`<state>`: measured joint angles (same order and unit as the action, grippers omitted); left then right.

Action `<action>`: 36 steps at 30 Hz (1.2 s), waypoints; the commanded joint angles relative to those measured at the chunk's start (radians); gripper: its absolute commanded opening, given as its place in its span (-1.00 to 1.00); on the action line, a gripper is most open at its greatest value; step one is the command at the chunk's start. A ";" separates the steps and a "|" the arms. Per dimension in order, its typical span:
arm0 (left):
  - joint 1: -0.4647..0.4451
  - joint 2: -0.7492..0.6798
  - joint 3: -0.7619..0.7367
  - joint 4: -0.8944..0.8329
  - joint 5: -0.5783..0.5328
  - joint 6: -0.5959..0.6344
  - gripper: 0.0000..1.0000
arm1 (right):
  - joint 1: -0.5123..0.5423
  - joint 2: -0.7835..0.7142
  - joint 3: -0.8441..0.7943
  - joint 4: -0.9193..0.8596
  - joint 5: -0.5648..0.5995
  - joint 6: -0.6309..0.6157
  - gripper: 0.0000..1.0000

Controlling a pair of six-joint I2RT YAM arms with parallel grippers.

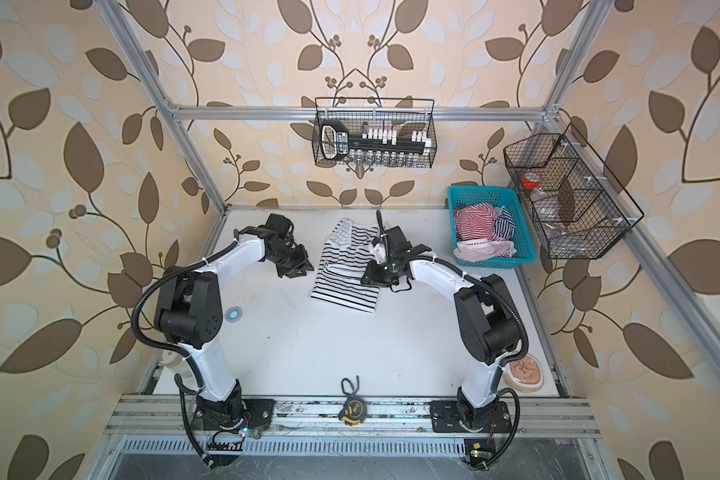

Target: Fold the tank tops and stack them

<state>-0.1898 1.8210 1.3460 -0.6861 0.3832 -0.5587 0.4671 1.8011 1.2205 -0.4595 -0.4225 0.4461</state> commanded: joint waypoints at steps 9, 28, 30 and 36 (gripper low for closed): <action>-0.014 -0.042 -0.115 0.094 0.042 -0.018 0.02 | 0.007 -0.080 -0.198 0.028 0.068 0.061 -0.08; -0.043 0.026 0.021 0.108 0.018 -0.010 0.06 | -0.125 -0.035 -0.064 0.058 0.050 0.028 0.04; -0.043 0.080 0.088 0.086 0.007 0.007 0.07 | -0.147 -0.009 -0.037 0.066 0.027 0.027 0.05; -0.043 0.216 0.235 0.060 0.030 0.025 0.07 | -0.178 0.072 0.017 0.105 -0.035 0.036 0.05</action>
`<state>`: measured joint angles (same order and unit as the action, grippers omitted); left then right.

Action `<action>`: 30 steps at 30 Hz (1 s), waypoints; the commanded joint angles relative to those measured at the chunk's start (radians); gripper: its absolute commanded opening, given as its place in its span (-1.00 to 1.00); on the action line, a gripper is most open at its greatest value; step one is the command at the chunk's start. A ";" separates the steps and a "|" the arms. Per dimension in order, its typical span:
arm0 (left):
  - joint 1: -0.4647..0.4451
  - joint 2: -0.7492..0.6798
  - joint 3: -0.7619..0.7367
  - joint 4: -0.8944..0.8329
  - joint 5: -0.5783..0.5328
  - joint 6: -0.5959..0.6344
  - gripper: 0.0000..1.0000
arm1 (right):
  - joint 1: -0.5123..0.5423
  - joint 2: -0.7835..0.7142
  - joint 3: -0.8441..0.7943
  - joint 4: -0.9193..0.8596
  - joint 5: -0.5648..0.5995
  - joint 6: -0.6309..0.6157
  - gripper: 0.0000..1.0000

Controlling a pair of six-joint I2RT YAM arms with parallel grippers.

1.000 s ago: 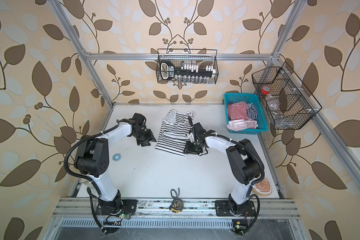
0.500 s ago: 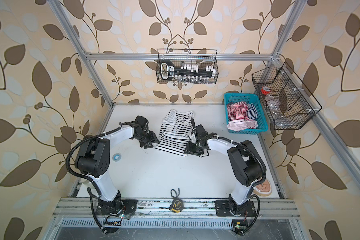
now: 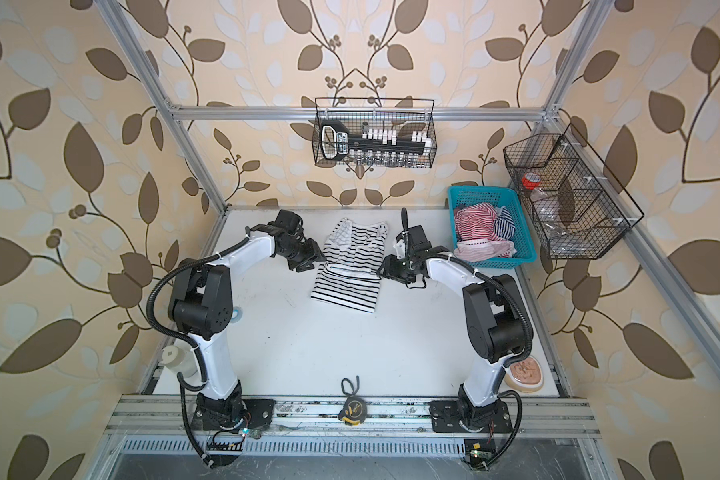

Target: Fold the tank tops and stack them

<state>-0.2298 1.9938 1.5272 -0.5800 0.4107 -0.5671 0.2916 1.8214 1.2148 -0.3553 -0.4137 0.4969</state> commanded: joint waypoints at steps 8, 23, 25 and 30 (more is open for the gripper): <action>-0.003 0.147 0.135 -0.061 0.013 0.035 0.03 | -0.002 0.151 0.094 0.025 -0.091 -0.004 -0.13; -0.005 0.164 0.186 -0.062 0.040 0.028 -0.02 | 0.000 0.209 0.146 0.058 -0.117 0.014 -0.29; -0.006 0.175 0.189 -0.069 0.046 0.032 -0.04 | 0.000 0.215 0.153 0.059 -0.120 0.015 -0.37; -0.020 0.188 0.197 -0.072 0.059 0.042 -0.10 | 0.002 0.224 0.163 0.061 -0.123 0.019 -0.51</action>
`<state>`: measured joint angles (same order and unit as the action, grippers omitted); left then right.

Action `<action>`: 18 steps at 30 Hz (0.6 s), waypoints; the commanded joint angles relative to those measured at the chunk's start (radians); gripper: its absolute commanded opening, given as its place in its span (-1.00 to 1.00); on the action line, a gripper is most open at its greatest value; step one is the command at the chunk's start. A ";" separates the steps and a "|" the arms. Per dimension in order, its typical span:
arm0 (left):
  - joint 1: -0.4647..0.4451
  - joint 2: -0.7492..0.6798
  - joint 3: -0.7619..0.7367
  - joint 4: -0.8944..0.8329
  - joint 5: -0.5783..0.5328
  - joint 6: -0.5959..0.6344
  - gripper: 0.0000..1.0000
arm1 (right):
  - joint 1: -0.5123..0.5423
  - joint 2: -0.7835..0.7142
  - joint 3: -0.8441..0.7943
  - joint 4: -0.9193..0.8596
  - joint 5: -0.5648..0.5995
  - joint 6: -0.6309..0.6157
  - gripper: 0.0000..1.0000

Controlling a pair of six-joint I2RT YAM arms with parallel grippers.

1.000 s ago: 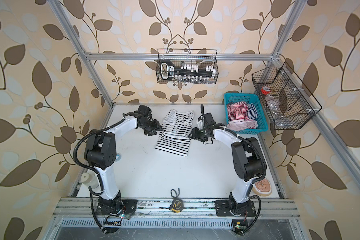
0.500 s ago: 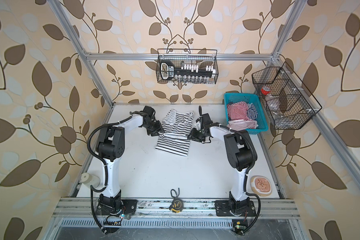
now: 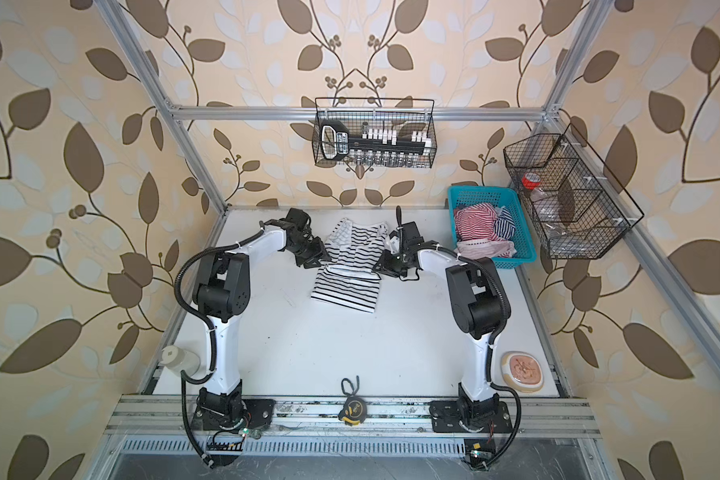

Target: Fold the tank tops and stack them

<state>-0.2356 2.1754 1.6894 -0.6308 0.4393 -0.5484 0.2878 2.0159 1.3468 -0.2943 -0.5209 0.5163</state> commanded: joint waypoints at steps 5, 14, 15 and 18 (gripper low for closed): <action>-0.021 0.008 0.040 -0.018 0.043 0.021 -0.18 | 0.009 0.043 0.043 -0.021 -0.024 -0.014 -0.28; -0.034 0.014 0.038 -0.022 0.047 0.023 -0.50 | 0.023 0.063 0.063 -0.051 -0.020 -0.038 -0.32; -0.034 0.015 0.039 -0.023 0.047 0.024 -0.54 | 0.024 0.064 0.064 -0.052 -0.021 -0.038 -0.41; -0.034 0.013 0.041 -0.026 0.044 0.026 -0.77 | 0.026 0.063 0.064 -0.054 -0.021 -0.035 -0.75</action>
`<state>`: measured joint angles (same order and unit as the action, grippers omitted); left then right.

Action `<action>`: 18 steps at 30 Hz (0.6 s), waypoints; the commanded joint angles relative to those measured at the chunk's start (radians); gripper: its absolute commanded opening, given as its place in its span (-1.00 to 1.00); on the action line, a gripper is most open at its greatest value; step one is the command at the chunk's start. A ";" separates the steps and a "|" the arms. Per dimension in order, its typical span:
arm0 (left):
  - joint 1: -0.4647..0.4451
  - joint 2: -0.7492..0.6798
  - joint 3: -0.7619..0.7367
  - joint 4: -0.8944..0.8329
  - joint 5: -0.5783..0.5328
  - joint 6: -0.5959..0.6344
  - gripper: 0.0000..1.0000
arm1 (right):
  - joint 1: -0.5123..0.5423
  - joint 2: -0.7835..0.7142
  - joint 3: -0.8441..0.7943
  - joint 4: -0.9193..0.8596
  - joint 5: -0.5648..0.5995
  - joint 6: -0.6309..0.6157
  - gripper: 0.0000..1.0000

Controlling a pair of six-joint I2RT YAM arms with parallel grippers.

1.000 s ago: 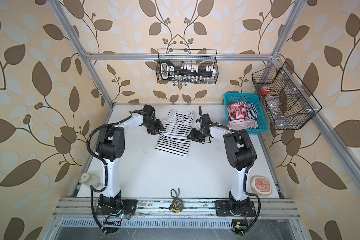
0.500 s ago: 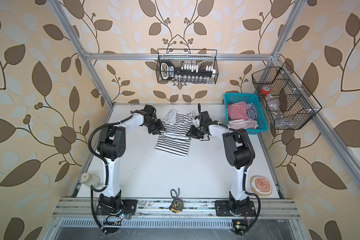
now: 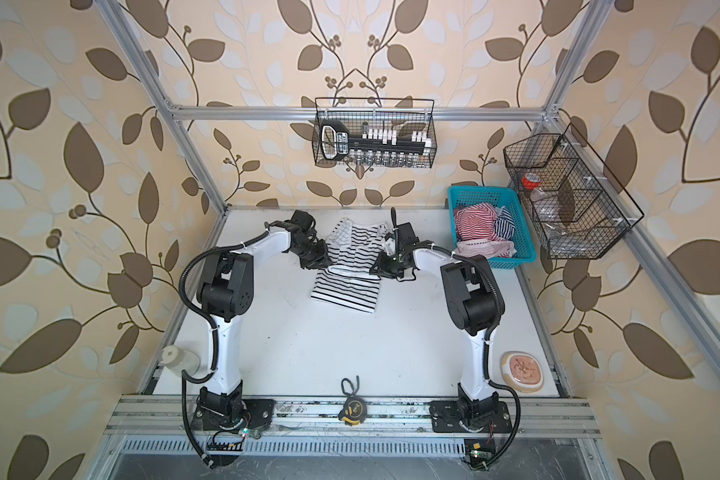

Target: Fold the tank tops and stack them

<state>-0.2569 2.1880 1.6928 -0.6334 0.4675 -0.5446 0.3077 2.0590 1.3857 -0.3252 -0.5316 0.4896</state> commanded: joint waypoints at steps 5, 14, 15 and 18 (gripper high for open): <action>-0.012 -0.021 0.048 -0.028 -0.009 0.021 -1.00 | 0.006 -0.012 0.026 -0.031 -0.003 -0.011 -1.00; 0.001 -0.080 0.049 -0.032 -0.041 0.011 -1.00 | 0.011 -0.062 0.033 -0.043 0.005 -0.019 -1.00; 0.005 -0.089 0.045 -0.031 -0.042 0.009 -1.00 | 0.013 -0.065 0.035 -0.046 0.005 -0.019 -1.00; 0.014 -0.115 0.032 -0.029 -0.052 0.006 -1.00 | 0.019 -0.069 0.045 -0.051 0.007 -0.020 -1.00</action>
<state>-0.2596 2.1700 1.7134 -0.6525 0.4347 -0.5381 0.3172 2.0220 1.3941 -0.3576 -0.5312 0.4889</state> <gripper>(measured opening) 0.045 0.047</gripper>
